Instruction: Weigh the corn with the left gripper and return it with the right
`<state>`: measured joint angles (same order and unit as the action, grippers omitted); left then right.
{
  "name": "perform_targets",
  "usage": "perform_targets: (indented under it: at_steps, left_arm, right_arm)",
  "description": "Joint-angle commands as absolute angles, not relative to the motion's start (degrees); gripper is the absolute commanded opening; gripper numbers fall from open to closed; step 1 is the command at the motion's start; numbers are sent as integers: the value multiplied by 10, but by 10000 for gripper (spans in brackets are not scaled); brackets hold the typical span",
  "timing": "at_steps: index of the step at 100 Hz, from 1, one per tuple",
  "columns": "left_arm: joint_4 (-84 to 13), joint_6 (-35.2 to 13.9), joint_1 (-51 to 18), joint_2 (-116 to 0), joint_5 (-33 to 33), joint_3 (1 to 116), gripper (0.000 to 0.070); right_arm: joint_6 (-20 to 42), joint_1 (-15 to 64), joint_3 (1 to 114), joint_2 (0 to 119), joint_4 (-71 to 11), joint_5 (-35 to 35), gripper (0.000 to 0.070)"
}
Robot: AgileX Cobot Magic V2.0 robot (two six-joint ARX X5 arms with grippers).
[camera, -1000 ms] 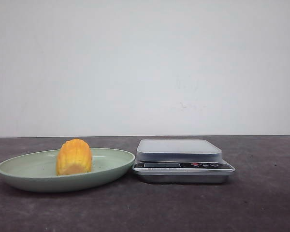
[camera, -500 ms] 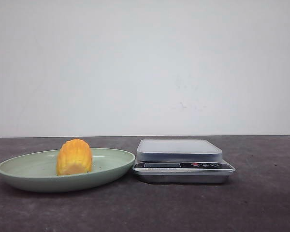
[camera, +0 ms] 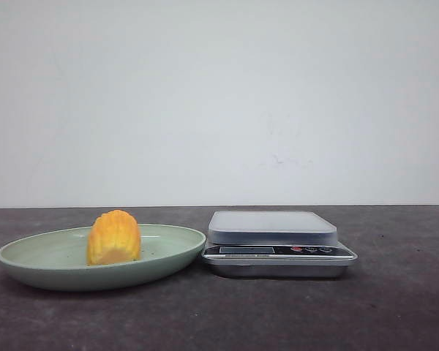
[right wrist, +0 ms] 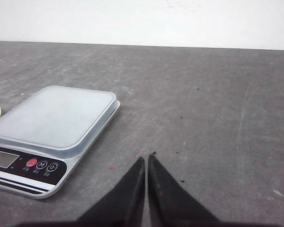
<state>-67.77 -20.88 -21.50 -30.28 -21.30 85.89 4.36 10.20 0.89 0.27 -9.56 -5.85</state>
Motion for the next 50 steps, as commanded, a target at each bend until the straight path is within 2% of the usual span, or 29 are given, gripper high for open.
perform_targets:
  at_steps: [1, 17, 25, 39, 50]
  left_arm:
    - [-596, -189, -194, -288, -145, 803, 0]
    - [-387, -184, -123, -230, 36, 609, 0]
    - [-305, -193, -88, -204, 94, 517, 0]
    - [-234, -200, -39, -159, 100, 388, 0]
    - [-203, -194, -15, -123, 50, 307, 0]
  right_arm:
    - [42, 104, 7, 2, -90, -60, 3]
    - [41, 104, 7, 2, -90, -60, 3]
    - [41, 104, 8, 2, -90, -60, 3]
    - [41, 104, 8, 2, -90, -60, 3]
    - [41, 104, 8, 2, -90, -60, 3]
